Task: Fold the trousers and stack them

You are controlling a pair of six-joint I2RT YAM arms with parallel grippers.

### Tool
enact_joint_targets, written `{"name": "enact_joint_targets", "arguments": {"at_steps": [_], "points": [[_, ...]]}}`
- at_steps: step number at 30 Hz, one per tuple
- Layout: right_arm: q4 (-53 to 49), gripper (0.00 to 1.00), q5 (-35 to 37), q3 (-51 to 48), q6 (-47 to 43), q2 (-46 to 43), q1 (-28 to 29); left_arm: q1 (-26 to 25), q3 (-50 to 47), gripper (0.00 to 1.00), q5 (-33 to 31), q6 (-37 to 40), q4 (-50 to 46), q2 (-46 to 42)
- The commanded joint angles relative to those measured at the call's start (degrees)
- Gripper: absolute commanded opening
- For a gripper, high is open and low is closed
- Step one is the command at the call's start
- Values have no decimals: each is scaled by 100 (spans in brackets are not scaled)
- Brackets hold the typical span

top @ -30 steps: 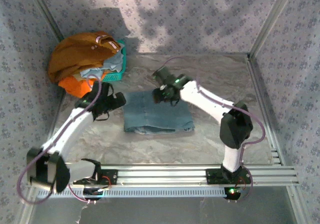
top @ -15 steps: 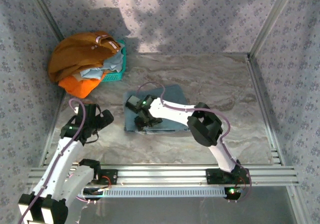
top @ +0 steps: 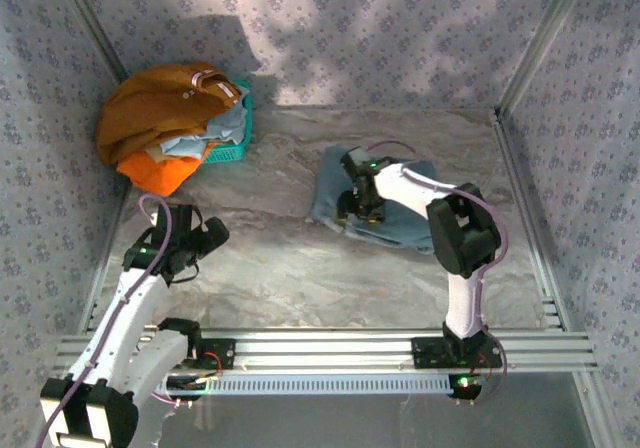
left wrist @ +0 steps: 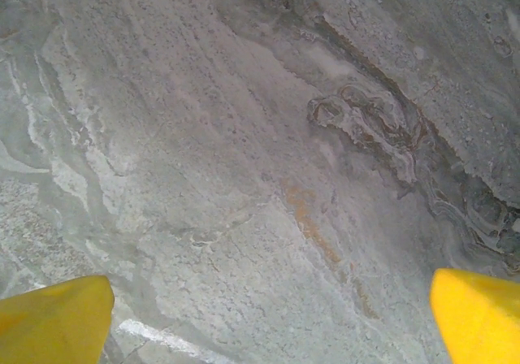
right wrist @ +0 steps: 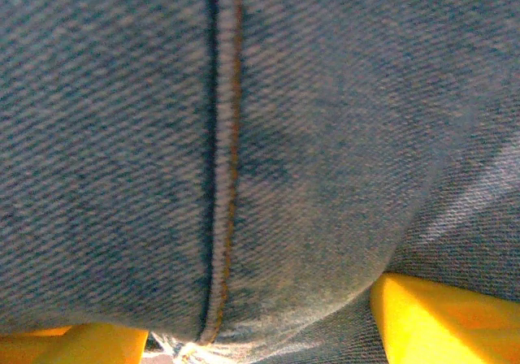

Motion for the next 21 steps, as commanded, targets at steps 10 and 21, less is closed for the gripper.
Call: {"name": "enact_joint_targets", "arguments": {"at_steps": [10,21], "points": [[-1014,76,1243,-413,-831,-1155,-1114,25,188,100,381,-54,412,320],[-475,78,281,-2189,375,-2442,-1532,25,314,100,627,-34,443,293]]}}
